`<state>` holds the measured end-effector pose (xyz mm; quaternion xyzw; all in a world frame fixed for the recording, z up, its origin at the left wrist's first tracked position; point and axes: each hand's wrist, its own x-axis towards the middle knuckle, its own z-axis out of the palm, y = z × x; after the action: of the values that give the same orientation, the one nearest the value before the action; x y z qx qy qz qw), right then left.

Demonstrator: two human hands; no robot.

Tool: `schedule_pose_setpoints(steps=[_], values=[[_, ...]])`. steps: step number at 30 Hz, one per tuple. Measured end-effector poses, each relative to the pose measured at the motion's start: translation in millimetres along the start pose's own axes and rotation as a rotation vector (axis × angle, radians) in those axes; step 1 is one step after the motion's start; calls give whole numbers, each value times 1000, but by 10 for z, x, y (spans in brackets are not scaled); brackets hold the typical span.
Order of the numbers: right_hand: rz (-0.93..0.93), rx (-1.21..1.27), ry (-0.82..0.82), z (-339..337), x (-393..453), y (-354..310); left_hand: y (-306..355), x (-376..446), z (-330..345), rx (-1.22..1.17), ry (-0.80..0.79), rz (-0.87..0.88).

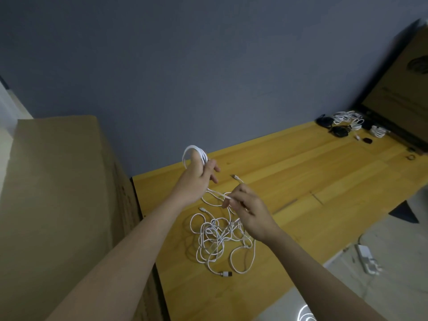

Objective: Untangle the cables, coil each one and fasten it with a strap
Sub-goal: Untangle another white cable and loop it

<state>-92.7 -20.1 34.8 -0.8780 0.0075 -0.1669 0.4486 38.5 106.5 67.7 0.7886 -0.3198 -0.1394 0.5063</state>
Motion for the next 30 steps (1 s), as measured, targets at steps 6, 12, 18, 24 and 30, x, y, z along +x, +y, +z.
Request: schedule_pose_setpoints(steps=[6,12,18,24,30], values=[[54,-42,339,-225,224,-60,111,-70,35,169,-117,46],[-11,-326,502,-199,435,74,234,-74,0,-233,-94,19],[581,634,202,-42,576,-216,244,-35,-22,-451,-50,12],[498,99,-176,-540,783,-335,123,-18,-160,-114,15,104],[251,-385,-228,-988,979,-458,113,-36,-251,216,2,6]])
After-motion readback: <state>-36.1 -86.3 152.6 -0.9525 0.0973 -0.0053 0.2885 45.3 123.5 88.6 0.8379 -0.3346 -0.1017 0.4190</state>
